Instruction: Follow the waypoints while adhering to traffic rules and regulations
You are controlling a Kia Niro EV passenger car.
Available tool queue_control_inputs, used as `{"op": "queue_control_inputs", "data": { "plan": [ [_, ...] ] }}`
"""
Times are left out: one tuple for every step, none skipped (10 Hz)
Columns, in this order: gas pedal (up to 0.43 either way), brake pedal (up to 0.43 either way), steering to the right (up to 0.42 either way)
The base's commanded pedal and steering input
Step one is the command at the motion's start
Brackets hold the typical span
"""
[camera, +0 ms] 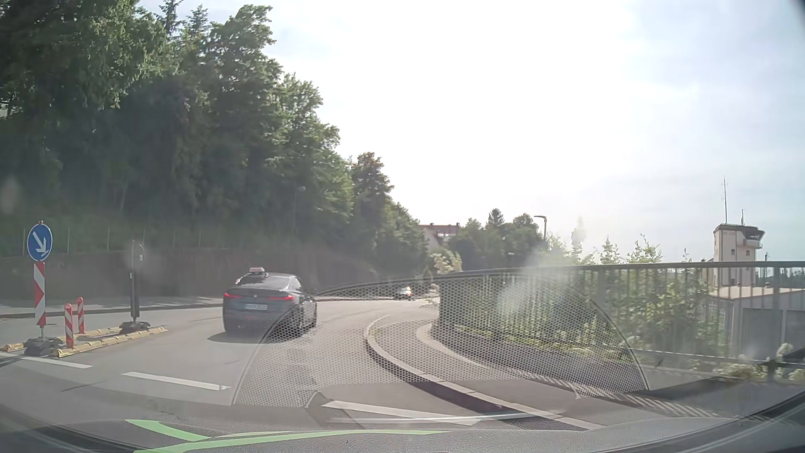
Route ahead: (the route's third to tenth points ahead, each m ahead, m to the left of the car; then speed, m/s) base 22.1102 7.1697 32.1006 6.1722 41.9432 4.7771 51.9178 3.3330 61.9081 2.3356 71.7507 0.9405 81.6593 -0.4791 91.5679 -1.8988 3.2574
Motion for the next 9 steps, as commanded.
{"op": "queue_control_inputs", "data": {
  "plan": [
    [0.110,0.000,-0.451],
    [0.110,0.000,-0.427],
    [0.110,0.000,-0.395],
    [0.118,0.000,-0.371],
    [0.118,0.000,-0.336],
    [0.118,0.000,-0.296],
    [0.118,0.000,-0.265],
    [0.118,0.000,-0.223],
    [0.118,0.000,-0.185]
  ]
}}
